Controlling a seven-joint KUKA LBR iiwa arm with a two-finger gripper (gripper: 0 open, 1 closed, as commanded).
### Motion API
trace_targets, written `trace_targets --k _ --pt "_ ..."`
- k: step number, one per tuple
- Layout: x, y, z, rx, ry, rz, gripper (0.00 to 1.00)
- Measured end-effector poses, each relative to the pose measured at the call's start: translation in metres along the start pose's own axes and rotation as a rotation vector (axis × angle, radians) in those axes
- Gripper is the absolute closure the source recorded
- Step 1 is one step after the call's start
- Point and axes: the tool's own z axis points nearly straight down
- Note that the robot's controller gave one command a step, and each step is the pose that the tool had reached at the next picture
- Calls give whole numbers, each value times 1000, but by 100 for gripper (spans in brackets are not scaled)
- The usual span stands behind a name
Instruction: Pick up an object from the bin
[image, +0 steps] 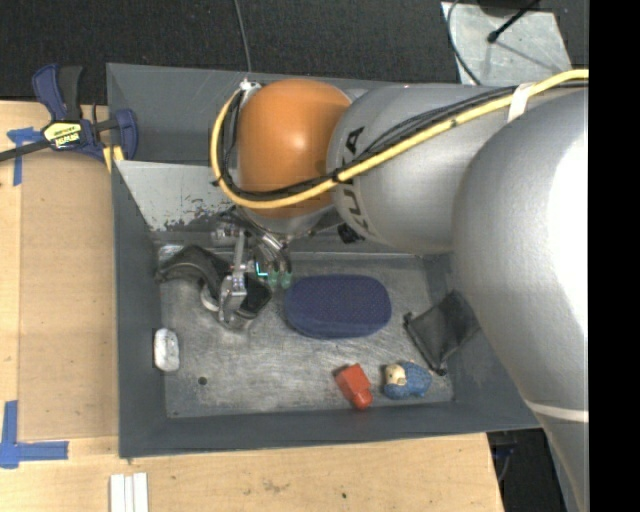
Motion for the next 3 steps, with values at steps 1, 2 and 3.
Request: trace_targets --k 1,2,3 --pt "-24 -3 60 -6 -12 111 0" --pt "-28 3 74 -7 3 397 0" --pt "-21 16 77 -8 -10 596 0"
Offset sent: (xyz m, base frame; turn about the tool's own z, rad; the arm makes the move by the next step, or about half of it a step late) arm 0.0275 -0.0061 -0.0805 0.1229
